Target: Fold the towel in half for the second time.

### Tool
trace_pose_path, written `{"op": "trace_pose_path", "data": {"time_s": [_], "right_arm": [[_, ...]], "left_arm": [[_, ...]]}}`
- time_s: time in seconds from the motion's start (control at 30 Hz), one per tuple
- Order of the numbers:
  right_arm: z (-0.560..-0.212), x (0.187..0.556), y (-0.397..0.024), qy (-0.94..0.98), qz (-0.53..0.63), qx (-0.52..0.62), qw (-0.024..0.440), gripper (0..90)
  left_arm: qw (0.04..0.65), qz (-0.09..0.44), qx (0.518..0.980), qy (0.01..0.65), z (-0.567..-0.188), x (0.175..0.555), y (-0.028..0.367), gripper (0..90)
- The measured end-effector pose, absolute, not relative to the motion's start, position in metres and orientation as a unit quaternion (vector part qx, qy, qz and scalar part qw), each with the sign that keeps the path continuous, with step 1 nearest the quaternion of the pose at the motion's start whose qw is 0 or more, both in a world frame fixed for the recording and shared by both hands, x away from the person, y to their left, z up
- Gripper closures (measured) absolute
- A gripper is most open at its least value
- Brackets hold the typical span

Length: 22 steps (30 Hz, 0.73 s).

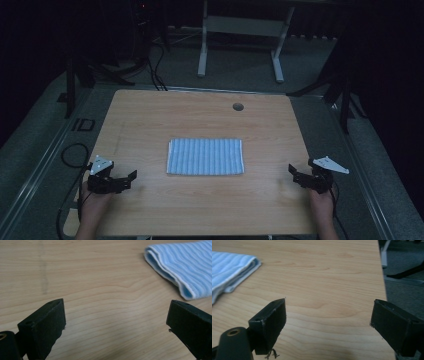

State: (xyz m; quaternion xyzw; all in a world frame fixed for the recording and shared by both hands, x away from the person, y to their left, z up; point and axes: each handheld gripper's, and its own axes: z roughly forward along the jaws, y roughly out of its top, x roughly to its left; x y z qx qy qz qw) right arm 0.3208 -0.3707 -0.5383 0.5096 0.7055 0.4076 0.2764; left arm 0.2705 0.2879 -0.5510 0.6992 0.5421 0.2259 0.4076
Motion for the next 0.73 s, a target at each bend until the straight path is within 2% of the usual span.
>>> {"op": "trace_pose_path", "data": {"time_s": [0.27,0.5,0.73], "right_arm": [[-0.539,0.322,-0.371,0.703,0.406,0.507,0.288,13.3],[-0.539,0.322,-0.373,0.692,0.405,0.518,0.297,13.7],[-0.539,0.323,-0.372,0.696,0.397,0.518,0.3,13.8]], "left_arm": [[0.396,0.283,0.645,0.589,-0.546,0.266,0.298,2.5],[0.404,0.313,0.601,0.615,-0.543,0.261,0.305,2.5],[0.404,0.309,0.608,0.61,-0.544,0.262,0.303,2.5]]}}
